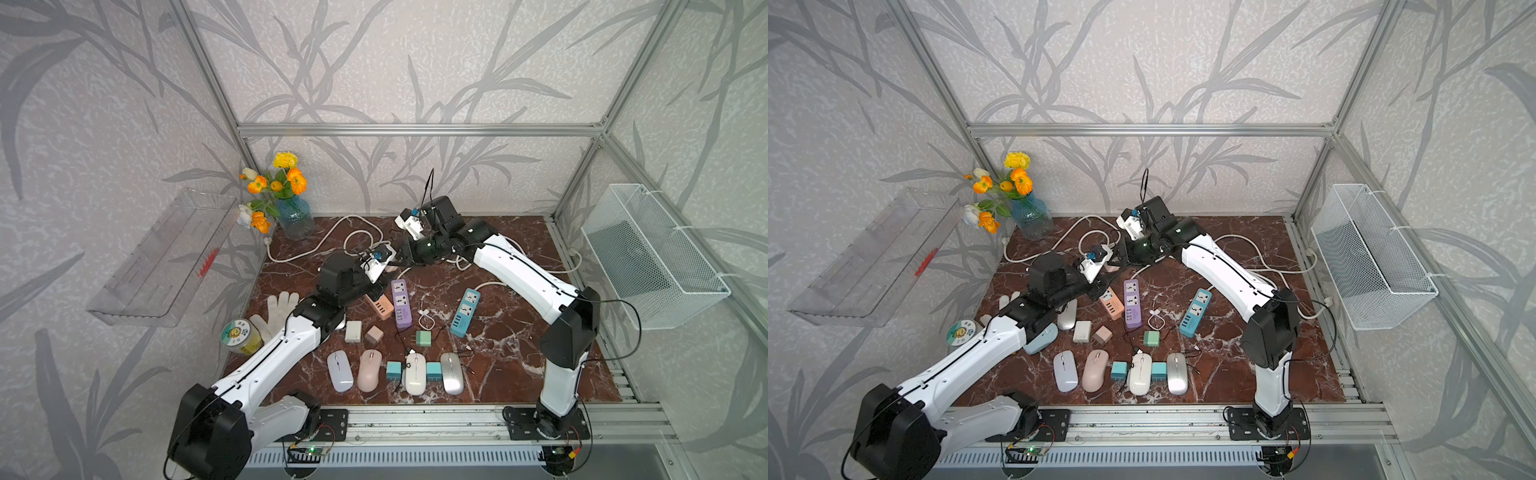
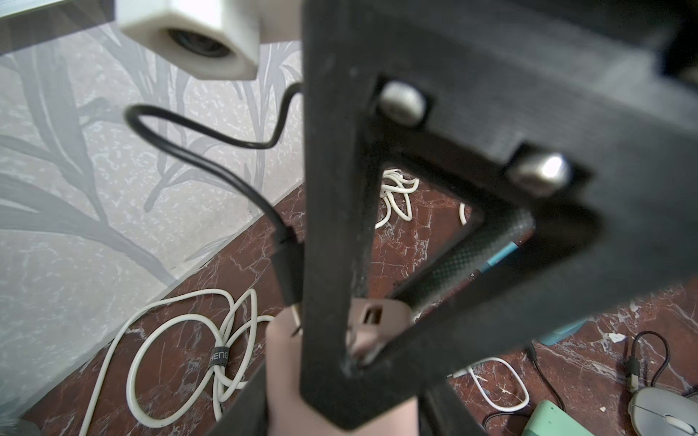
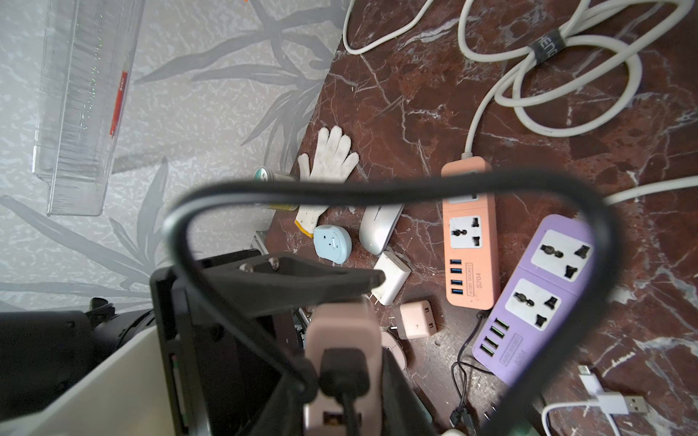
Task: Unplug the wireless mouse
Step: Remove the power cord from the plug.
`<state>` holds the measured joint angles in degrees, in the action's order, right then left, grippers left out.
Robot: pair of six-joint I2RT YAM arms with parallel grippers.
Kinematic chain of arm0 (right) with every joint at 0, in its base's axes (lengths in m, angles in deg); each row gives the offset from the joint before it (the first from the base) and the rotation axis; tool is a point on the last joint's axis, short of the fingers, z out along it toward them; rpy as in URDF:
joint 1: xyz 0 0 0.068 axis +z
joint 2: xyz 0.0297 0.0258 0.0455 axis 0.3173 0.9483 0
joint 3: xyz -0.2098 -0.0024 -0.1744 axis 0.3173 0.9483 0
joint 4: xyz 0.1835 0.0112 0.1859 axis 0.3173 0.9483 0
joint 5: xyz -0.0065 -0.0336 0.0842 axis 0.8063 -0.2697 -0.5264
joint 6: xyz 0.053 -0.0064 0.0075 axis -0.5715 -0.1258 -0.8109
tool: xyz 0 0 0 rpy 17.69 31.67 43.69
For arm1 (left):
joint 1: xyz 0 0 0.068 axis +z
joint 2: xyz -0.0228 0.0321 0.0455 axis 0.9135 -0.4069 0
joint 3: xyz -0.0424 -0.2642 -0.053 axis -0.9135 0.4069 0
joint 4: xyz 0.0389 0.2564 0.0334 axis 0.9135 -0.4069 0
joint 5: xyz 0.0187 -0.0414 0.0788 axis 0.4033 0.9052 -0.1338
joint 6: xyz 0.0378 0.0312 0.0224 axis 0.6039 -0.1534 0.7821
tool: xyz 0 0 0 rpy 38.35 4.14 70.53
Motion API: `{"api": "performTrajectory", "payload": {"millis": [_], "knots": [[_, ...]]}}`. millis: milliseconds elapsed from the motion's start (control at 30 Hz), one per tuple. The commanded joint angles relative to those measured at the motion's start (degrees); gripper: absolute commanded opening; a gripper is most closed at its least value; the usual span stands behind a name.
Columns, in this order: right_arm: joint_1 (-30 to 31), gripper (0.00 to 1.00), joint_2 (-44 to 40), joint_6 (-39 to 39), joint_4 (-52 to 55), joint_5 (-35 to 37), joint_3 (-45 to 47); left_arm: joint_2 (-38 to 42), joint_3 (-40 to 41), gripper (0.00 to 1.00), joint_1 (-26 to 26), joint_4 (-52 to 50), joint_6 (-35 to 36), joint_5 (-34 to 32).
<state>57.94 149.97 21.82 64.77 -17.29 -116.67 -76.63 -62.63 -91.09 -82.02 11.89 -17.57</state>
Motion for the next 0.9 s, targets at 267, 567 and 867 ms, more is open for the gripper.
{"api": "performTrajectory", "payload": {"millis": [267, 567, 867], "knots": [[0.29, 0.3, -4.22, -0.17, -2.8, 2.33, 1.69, 0.77, -1.62, 0.0, -0.38, 0.59, -0.49, 1.58], [-0.68, 0.54, -6.59, -2.65, -8.84, 5.16, 3.35, 1.6, -1.15, 0.0, -0.39, -0.55, 0.13, 2.78], [-0.74, 0.39, -4.89, -3.8, -7.61, 6.33, 2.9, 2.14, -0.89, 0.0, -0.39, -0.69, 0.47, 3.33]]}}
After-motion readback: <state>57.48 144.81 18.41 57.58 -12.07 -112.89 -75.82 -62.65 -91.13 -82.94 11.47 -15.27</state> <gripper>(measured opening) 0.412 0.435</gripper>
